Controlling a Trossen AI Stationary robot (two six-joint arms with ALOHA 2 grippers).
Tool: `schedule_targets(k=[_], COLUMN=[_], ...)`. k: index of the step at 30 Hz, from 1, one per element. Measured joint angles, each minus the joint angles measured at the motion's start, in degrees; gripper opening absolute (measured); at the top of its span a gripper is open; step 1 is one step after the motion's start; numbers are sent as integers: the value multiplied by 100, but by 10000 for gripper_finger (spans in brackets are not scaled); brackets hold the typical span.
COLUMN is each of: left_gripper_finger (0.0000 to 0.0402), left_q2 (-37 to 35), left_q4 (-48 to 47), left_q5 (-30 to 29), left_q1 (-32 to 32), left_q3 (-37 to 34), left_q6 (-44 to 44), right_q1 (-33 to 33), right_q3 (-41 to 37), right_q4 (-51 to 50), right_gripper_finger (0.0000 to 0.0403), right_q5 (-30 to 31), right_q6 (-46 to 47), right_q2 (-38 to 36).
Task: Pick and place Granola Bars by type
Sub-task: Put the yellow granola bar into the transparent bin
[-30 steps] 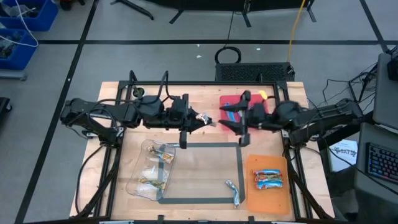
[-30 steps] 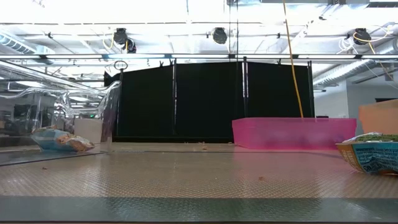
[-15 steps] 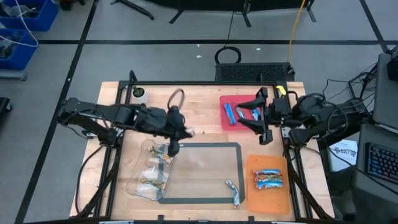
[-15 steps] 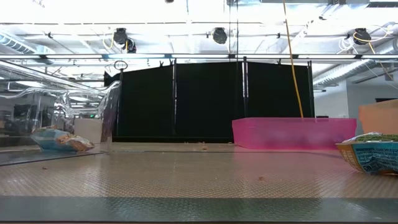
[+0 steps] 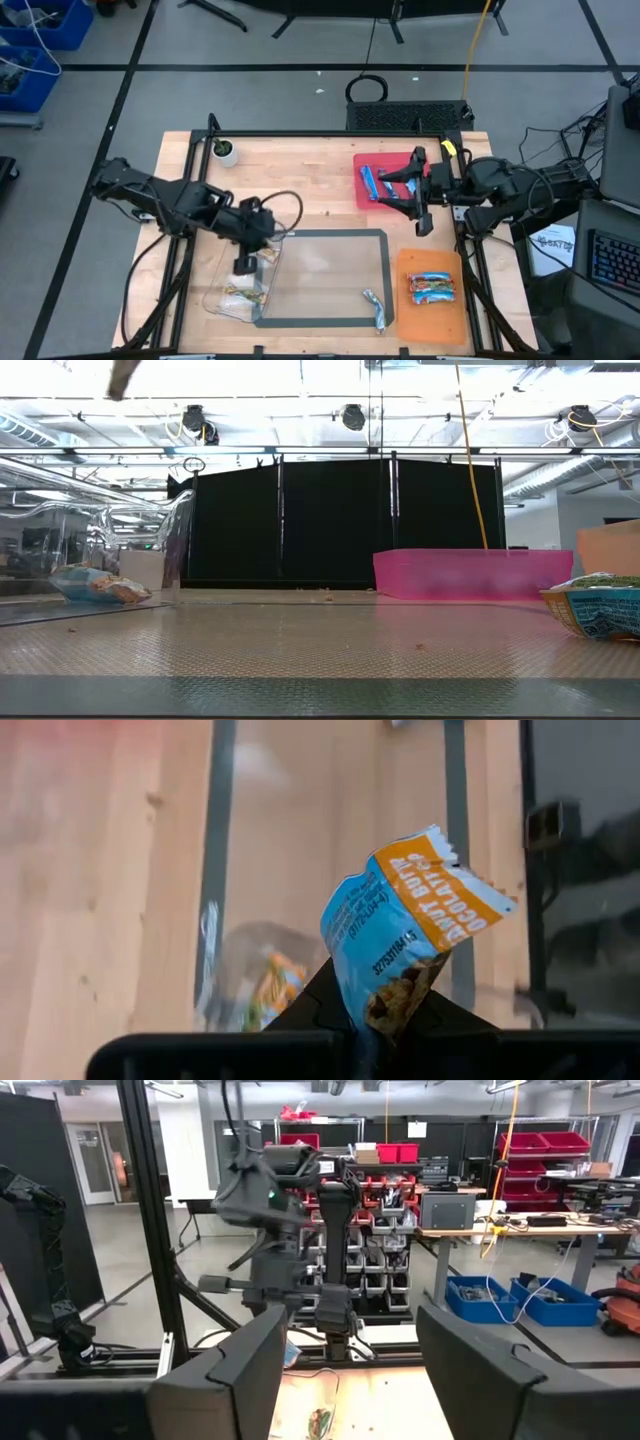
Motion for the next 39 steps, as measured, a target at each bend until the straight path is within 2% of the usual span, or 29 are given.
schedule_targets(k=[4,9,26,39], left_gripper_finger=[22,22,20,20], left_q2=[33,32,32,32], left_q4=[-293,-279,1201,1997], left_q5=[73,444,841,654], left_q1=[-187,-369,-489,-215], left_q3=[-102,-614,-2529,-3473], left_q6=[-146,-272,-406,-268], right_q1=[0,0,0,0], right_q3=[0,0,0,0], right_q4=[-30,-29,-70,-110], right_gripper_finger=[213,214,215,215], right_q5=[0,0,2,4], right_q6=[0,0,105,110], right_q2=[2,2,2,4])
